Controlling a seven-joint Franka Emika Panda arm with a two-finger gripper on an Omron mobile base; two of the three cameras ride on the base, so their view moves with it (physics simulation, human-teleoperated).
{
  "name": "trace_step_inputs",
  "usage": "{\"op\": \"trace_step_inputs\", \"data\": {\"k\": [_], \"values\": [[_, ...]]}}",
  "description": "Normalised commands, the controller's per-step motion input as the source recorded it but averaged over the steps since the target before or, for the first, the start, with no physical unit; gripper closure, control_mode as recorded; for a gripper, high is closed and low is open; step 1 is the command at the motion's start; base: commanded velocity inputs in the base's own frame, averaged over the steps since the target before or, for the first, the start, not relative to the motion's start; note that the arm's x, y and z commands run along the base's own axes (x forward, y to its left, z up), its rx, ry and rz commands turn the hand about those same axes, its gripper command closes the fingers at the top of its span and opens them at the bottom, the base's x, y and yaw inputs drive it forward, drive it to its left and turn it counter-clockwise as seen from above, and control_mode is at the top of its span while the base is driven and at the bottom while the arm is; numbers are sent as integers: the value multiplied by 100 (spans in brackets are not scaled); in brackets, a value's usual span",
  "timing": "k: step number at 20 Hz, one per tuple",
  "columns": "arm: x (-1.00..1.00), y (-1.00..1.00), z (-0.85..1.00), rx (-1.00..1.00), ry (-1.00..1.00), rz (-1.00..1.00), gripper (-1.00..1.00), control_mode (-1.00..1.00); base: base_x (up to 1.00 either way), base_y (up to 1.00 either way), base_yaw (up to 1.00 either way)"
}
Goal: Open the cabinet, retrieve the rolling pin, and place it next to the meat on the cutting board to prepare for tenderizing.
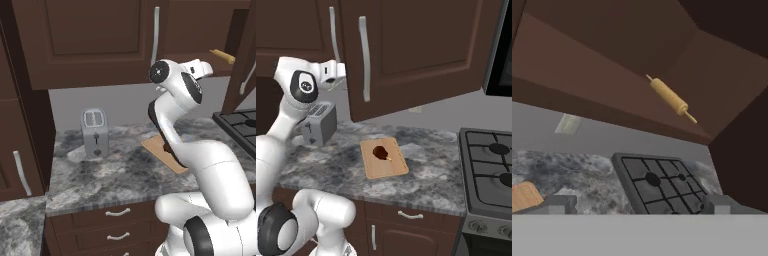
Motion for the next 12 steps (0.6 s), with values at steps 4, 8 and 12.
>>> {"op": "trace_step_inputs", "data": {"k": [4, 8, 12], "values": [[25, -59, -9, 0, 10, 0, -100, -100, 0, 0, 0], [-10, -77, -14, 0, 1, 0, -100, -100, 0, 0, 0], [-34, -91, -11, 0, 0, 0, -100, -100, 0, 0, 0]]}}
